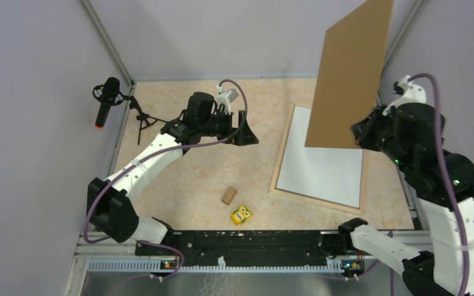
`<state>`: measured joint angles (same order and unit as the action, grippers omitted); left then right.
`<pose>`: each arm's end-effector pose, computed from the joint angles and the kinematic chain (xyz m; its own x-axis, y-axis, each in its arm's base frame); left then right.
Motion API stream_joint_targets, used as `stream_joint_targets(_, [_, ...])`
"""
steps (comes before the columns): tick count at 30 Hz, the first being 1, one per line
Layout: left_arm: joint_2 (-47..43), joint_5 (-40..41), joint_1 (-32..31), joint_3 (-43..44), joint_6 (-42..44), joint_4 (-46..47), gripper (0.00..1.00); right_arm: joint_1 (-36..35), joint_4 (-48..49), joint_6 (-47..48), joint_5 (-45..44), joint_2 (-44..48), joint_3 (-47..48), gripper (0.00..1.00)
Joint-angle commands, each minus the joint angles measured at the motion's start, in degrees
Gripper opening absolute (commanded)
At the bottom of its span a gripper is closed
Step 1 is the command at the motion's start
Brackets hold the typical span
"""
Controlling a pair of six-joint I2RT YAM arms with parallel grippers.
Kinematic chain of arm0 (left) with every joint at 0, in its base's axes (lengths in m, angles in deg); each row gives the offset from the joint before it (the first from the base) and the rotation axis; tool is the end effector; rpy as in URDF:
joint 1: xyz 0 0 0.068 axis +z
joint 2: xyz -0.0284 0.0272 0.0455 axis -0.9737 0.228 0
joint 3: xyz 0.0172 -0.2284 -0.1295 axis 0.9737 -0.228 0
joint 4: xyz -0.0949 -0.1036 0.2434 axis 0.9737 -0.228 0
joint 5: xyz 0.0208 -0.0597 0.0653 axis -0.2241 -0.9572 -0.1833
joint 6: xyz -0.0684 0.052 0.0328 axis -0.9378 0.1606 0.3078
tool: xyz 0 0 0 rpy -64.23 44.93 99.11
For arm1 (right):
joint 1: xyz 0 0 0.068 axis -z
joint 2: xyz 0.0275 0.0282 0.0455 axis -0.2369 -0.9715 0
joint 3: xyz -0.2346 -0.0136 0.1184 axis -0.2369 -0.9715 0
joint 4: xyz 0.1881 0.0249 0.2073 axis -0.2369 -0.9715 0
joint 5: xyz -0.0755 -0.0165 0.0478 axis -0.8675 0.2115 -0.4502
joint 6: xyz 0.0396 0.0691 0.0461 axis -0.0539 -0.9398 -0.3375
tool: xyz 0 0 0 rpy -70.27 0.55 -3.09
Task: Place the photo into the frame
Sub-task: Pick up the photo frame item at the center of the board, then turn over the photo frame item on the photo frame.
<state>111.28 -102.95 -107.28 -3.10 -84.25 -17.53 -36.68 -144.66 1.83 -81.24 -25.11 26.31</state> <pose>0.3011 -0.2267 0.3000 -0.7529 0.0200 -0.6579 0.5462 0.5766 -0.6076 0.1706 0.0514 0.4577 -0.4540 0.2925 -0.8416 0.0227 0.9481 0.3172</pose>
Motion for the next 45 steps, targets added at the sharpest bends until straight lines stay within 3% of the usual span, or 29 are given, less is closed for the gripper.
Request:
stream_joint_targets(1, [1.5,-4.3,0.1,-0.8,1.7,1.1,0.98,0.1,-12.4,5.2,-10.9,-1.0,11.4,0.0])
stream_joint_targets(6, [2.9,-6.6,0.1,0.7,1.2,1.7,0.98,0.1,-21.3,4.2,-17.4,-5.1,17.1,0.0])
stream_joint_targets(16, [4.0,-6.3,0.2,0.9,1.5,1.2,0.98,0.1,-21.3,3.2,-21.8,-5.4,8.0,0.0])
stream_joint_targets(30, [10.6,-6.4,0.1,1.9,2.4,0.3,0.98,-0.4,-18.6,7.0,-32.2,-11.4,2.3,0.0])
stream_joint_targets(45, [11.8,-7.3,4.0,-2.1,4.7,0.4,0.98,-19.0,-21.3,-12.4,-43.6,-24.6,-9.0,0.0])
